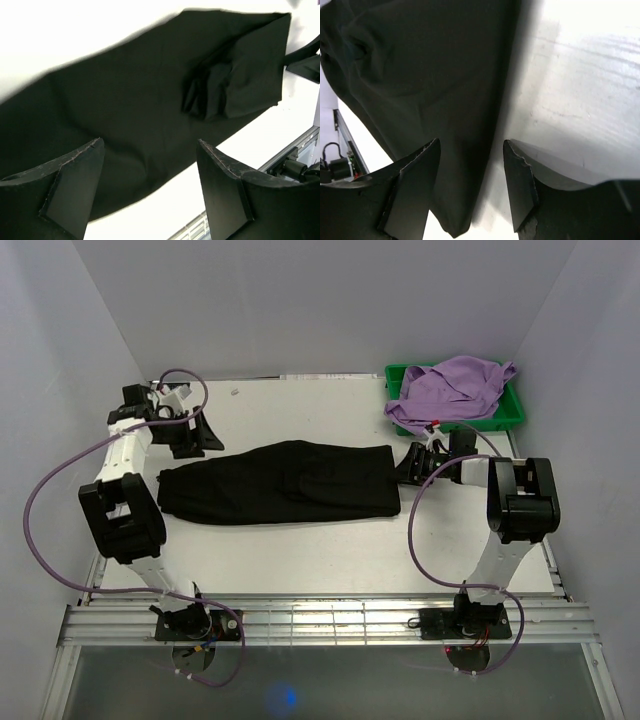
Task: Fold and stack the trousers
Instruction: Fold the trousers
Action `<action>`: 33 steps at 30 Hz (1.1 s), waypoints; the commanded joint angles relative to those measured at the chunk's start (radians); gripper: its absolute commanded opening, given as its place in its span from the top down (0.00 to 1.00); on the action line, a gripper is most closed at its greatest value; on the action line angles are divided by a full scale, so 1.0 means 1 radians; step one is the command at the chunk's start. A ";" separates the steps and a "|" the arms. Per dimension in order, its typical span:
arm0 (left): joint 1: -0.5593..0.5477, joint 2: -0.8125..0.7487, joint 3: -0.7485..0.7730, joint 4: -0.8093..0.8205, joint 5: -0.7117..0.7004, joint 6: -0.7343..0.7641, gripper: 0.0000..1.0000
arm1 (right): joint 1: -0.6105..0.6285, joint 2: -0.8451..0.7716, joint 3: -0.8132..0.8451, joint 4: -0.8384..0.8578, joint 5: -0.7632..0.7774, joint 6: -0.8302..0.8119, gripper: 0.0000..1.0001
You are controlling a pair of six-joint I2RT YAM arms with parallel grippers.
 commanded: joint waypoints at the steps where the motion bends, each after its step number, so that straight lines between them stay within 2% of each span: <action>1: 0.065 -0.101 -0.064 -0.051 -0.017 0.060 0.16 | 0.014 0.068 -0.006 0.038 0.050 0.036 0.40; 5: 0.142 -0.087 -0.036 -0.071 -0.034 0.084 0.16 | 0.049 0.079 0.004 0.016 0.061 0.042 0.42; 8: 0.177 -0.084 -0.050 -0.073 -0.057 0.101 0.16 | 0.062 0.091 0.023 -0.012 0.062 0.032 0.53; 11: 0.200 -0.092 -0.079 -0.076 -0.053 0.096 0.16 | 0.063 0.081 0.021 -0.023 0.077 0.026 0.71; 12: 0.207 -0.101 -0.107 -0.073 -0.050 0.095 0.16 | 0.060 0.071 0.023 -0.043 0.081 0.017 0.84; 14: 0.216 -0.113 -0.136 -0.063 -0.054 0.083 0.16 | 0.051 0.056 0.029 -0.069 0.085 -0.015 0.92; 20: 0.236 -0.127 -0.185 -0.043 -0.093 0.073 0.16 | -0.059 -0.106 0.046 -0.274 0.110 -0.134 0.92; 23: 0.237 -0.119 -0.220 -0.030 -0.068 0.058 0.16 | -0.122 -0.232 0.058 -0.385 0.128 -0.228 0.92; 24: 0.236 -0.121 -0.234 -0.021 -0.062 0.043 0.12 | -0.150 -0.249 0.061 -0.409 0.128 -0.272 0.92; 27: 0.236 -0.121 -0.289 0.035 -0.019 0.026 0.09 | -0.179 -0.298 0.084 -0.508 0.125 -0.345 0.92; 33: 0.156 -0.082 -0.341 0.099 0.024 0.004 0.08 | -0.193 -0.378 0.115 -0.604 0.128 -0.351 0.92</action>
